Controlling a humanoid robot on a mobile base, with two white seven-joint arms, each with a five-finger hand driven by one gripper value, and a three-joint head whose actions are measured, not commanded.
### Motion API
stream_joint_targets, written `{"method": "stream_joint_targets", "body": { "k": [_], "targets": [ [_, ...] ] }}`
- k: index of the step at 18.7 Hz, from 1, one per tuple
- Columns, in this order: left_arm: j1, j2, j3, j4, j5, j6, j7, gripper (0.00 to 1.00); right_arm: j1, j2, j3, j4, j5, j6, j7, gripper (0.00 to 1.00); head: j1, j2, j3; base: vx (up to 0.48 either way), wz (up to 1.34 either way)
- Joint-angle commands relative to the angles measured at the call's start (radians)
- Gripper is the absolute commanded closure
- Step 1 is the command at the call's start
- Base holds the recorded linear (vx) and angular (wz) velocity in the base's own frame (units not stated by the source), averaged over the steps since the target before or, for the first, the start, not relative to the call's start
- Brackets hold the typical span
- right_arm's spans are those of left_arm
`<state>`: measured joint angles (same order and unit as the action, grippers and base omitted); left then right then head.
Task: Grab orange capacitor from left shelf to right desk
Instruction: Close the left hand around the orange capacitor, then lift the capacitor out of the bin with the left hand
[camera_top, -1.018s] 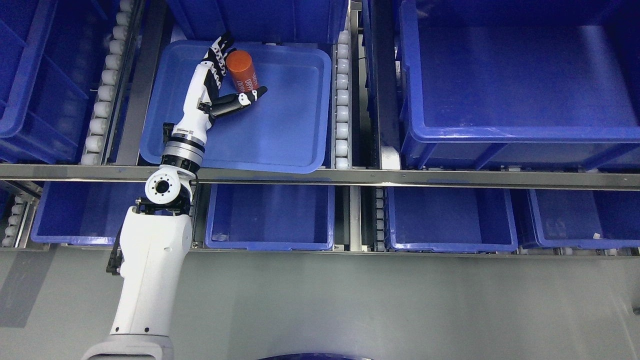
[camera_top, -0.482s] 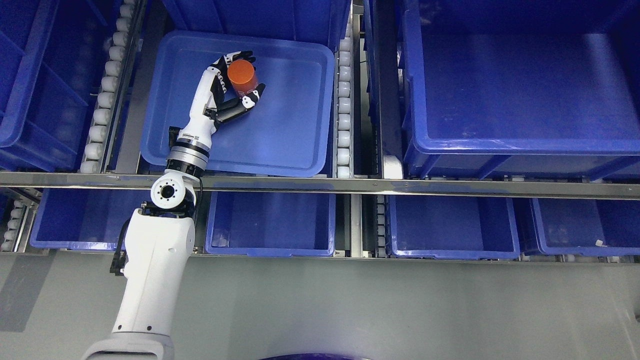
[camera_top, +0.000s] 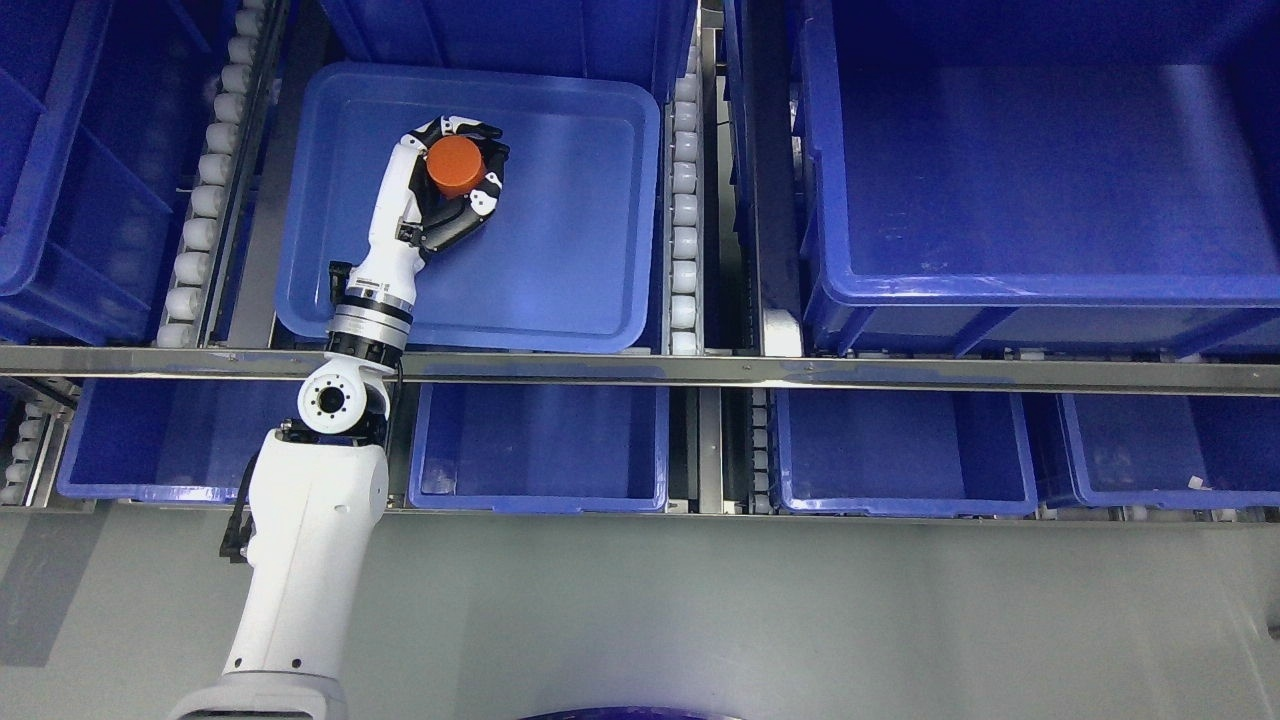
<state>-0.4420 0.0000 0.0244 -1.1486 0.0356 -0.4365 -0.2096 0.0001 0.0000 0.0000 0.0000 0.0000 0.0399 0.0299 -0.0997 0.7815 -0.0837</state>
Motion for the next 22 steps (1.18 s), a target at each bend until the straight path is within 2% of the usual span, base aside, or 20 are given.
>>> {"method": "stream_joint_targets", "body": {
  "k": [1, 5, 9, 14, 22],
  "targets": [
    [0.006, 0.017, 0.009, -0.155, 0.102, -0.024, 0.001, 1.0, 0.034, -0.017, -0.011, -0.023, 0.0, 0.0, 0.002, 0.0, 0.0, 0.0, 0.0, 0.0, 0.0],
    [0.038, 0.017, -0.056, -0.377, 0.196, -0.024, -0.001, 1.0, 0.034, -0.017, -0.011, -0.023, 0.0, 0.0, 0.002, 0.0, 0.0, 0.0, 0.0, 0.0, 0.01],
    [0.158, 0.017, -0.093, -0.48, 0.201, -0.039, 0.001, 0.99, 0.034, -0.017, -0.011, -0.023, 0.0, 0.0, 0.001, 0.0, 0.0, 0.0, 0.0, 0.0, 0.0],
    [0.223, 0.017, -0.067, -0.496, 0.204, -0.08, 0.001, 0.99, 0.034, -0.017, -0.012, -0.023, 0.0, 0.0, 0.002, 0.0, 0.0, 0.0, 0.0, 0.0, 0.0],
    [0.218, 0.017, -0.077, -0.496, 0.204, -0.08, 0.006, 0.99, 0.034, -0.017, -0.012, -0.023, 0.0, 0.0, 0.002, 0.0, 0.0, 0.0, 0.0, -0.036, 0.0]
  ]
}}
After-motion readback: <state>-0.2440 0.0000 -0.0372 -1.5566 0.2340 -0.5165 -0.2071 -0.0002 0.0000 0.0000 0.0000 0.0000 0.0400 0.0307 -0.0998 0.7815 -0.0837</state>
